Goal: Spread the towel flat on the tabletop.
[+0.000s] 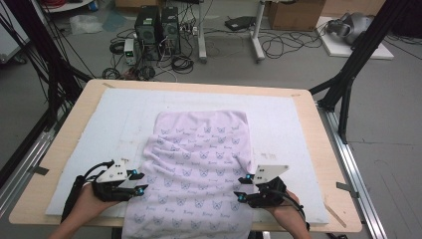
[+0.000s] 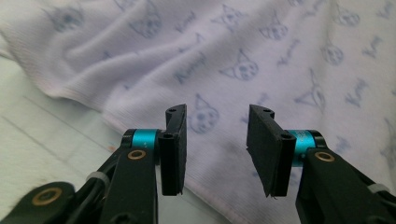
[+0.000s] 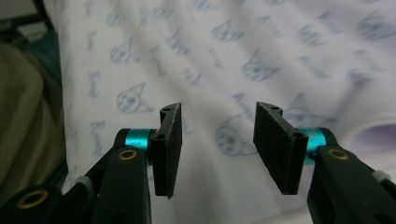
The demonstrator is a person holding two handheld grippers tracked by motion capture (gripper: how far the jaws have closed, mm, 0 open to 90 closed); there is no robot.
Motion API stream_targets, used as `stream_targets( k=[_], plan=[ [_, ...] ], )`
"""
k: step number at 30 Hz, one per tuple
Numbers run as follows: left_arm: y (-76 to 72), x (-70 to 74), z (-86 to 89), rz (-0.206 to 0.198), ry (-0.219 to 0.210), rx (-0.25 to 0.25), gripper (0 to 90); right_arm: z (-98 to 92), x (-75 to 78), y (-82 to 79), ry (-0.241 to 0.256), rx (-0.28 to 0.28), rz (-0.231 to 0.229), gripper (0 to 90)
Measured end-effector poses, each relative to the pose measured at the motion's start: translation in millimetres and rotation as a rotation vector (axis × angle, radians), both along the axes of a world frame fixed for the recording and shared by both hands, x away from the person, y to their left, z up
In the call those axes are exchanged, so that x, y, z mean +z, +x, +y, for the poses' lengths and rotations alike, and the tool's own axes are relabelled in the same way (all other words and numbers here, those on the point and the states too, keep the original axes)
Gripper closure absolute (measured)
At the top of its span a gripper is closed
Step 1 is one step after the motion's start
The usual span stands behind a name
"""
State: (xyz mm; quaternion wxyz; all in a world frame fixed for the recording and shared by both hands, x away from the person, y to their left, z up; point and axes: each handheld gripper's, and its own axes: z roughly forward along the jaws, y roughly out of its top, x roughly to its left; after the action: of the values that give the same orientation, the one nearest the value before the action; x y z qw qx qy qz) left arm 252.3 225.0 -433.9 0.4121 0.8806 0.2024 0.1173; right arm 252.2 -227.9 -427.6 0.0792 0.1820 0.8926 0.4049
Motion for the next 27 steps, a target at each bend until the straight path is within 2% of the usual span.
stream_targets(
  k=[4,5,7,8,9,10,13,14,16,18,19,20,21,23,26,27],
  plan=[
    [-3.1,-10.3,0.2,0.024,0.023,-0.044,57.6,7.0,-16.3,2.9,-0.041,0.032,0.045,54.8],
    [-3.8,-10.8,1.0,0.027,0.013,-0.05,60.0,6.2,-17.8,3.1,-0.022,0.036,0.032,59.5],
    [-5.1,-10.9,0.0,0.036,0.003,-0.056,68.9,4.3,-17.7,4.5,-0.009,0.031,0.055,73.6],
    [-6.1,-10.0,-1.3,0.037,0.012,-0.072,77.4,3.9,-17.6,5.2,-0.007,0.037,0.06,80.8],
    [-8.1,-9.5,-3.3,0.03,0.022,-0.076,84.5,4.3,-17.5,5.7,-0.006,0.059,0.074,86.2],
    [-9.2,-8.2,-3.8,0.023,0.04,-0.085,86.7,5.1,-17.2,5.0,-0.01,0.068,0.07,87.1],
    [-16.1,-6.6,-1.1,0.05,0.036,-0.117,87.7,4.8,-15.0,1.8,-0.027,0.095,0.082,87.8],
    [-20.3,-5.4,1.0,0.054,0.044,-0.137,87.8,3.8,-14.5,-1.0,-0.029,0.099,0.09,87.8],
    [-33.1,-2.8,4.8,0.056,0.026,-0.172,87.8,-0.2,-13.1,-10.5,-0.032,0.125,0.108,88.0],
    [-48.4,2.7,7.5,0.039,-0.016,-0.229,87.4,-3.8,-9.8,-25.7,-0.018,0.186,0.13,87.8],
    [-54.0,6.0,8.3,0.021,-0.025,-0.249,86.1,-4.7,-6.4,-35.4,-0.002,0.213,0.128,86.9],
    [-56.8,8.6,7.6,0.007,-0.036,-0.248,80.6,-5.7,-2.2,-42.7,0.009,0.229,0.107,83.4],
    [-55.8,10.9,6.7,-0.004,-0.038,-0.244,73.5,-6.8,2.6,-47.3,0.028,0.22,0.105,79.9],
    [-46.6,13.1,2.8,-0.015,-0.042,-0.217,66.8,-8.6,10.2,-45.4,0.052,0.173,0.065,70.3],
    [-24.2,11.0,-4.4,-0.016,-0.011,-0.161,64.4,-6.3,11.9,-28.8,0.03,0.108,0.031,65.9],
    [-17.3,8.8,-6.5,-0.006,-0.001,-0.153,63.9,-3.7,9.5,-23.0,0.017,0.105,0.041,65.1]
  ],
)
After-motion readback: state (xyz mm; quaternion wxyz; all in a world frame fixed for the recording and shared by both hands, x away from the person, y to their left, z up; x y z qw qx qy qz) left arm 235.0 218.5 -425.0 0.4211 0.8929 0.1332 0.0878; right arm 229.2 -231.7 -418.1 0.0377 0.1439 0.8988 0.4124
